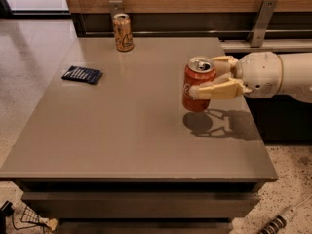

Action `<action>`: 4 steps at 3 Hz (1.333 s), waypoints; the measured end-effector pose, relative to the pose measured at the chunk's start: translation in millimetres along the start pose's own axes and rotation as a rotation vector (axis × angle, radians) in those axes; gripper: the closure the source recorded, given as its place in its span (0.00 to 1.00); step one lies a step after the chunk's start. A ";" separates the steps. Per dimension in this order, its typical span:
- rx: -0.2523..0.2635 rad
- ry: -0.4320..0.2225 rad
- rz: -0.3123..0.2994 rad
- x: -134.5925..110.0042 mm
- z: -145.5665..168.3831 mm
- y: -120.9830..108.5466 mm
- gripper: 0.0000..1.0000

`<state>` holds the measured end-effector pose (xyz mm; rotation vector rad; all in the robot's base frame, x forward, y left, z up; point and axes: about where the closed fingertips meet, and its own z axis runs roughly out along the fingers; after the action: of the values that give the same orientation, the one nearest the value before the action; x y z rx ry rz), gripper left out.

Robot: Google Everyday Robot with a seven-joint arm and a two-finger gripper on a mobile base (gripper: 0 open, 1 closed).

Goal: Move coke can near orange can

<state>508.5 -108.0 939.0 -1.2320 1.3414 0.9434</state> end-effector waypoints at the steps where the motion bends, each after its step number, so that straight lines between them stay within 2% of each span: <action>1: 0.068 -0.017 0.012 -13.8 -8.2 -65.5 1.00; 3: 0.262 0.020 -0.001 -16.1 -5.0 -190.7 1.00; 4: 0.343 0.028 -0.032 -7.4 24.8 -262.2 1.00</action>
Offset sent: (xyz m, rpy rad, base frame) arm 0.2189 -0.0548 0.0498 0.0101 -0.0640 -0.3257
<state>769.9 -125.5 966.8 -1.0021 1.4318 0.6414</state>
